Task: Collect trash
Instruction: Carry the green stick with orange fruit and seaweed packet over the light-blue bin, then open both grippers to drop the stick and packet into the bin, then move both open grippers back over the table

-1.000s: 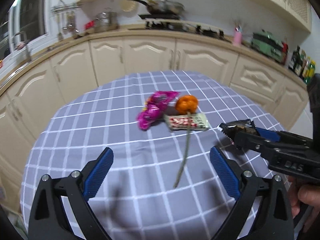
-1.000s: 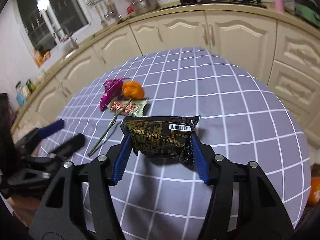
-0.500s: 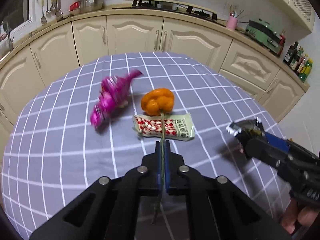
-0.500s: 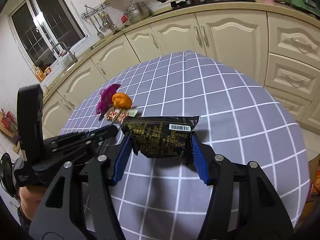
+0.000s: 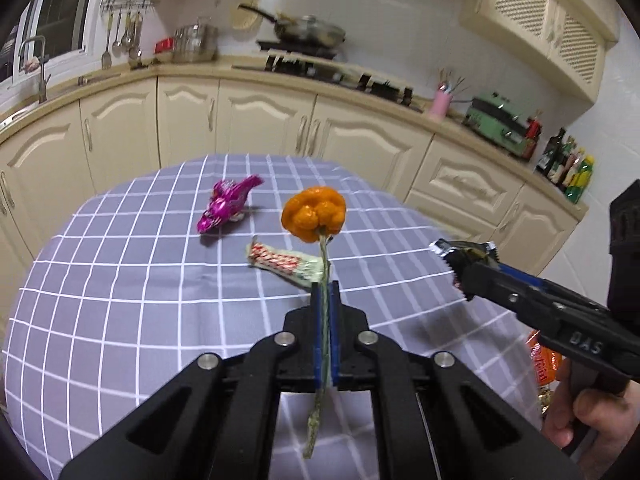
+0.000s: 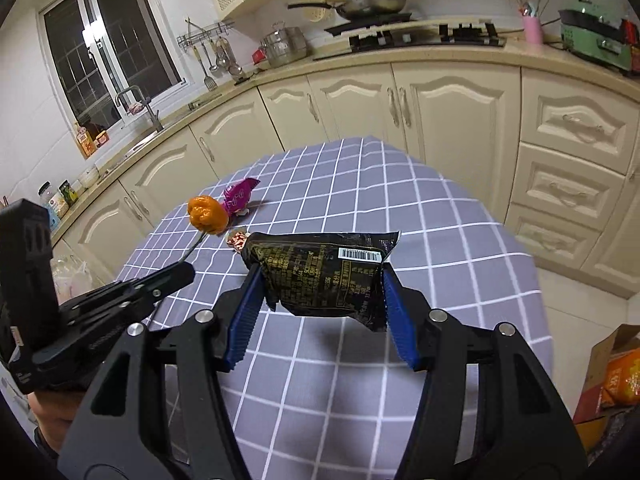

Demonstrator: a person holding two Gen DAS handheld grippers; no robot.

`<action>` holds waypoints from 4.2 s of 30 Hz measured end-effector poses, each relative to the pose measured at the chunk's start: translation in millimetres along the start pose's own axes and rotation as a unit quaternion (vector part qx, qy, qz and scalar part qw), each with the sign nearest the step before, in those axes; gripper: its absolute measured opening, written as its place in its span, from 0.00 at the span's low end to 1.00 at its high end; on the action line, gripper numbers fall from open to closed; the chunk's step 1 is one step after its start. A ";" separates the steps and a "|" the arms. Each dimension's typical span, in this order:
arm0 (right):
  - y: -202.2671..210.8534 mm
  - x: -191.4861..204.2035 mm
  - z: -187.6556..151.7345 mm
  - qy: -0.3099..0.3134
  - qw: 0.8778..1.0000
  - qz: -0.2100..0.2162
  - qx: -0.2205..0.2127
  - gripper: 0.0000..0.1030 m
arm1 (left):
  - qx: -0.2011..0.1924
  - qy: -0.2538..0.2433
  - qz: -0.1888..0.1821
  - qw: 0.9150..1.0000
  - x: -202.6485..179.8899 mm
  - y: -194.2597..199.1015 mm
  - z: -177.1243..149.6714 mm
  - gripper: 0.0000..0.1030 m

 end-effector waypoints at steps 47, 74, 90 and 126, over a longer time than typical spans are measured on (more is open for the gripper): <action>54.6 -410.4 -252.2 -0.365 0.905 -0.170 0.137 0.55 | 0.302 -0.114 -0.197 0.925 -339.2 -245.3 -222.9 0.03; 43.2 -424.3 -268.2 -0.408 0.876 -0.206 0.150 0.94 | 0.263 -0.153 -0.143 0.942 -341.0 -247.8 -189.1 0.85; 71.2 -345.4 -144.9 -0.305 0.935 -0.169 0.069 0.94 | 0.134 -0.158 -0.159 0.965 -317.8 -137.9 -100.9 0.91; -16.3 -11.8 19.7 0.038 0.998 0.007 0.041 0.94 | -0.070 -0.052 0.056 0.995 -50.9 49.9 7.3 0.93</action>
Point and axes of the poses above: each gripper's, at about its wrist camera, not at the fingertips, and y roughly against the way its jaws point, x to its left, z to its top, the point moved 3 cm from there along -y, roughly the way its jaws point, and after that the axes turned 11 degrees about -z, right-handed, at the moved point
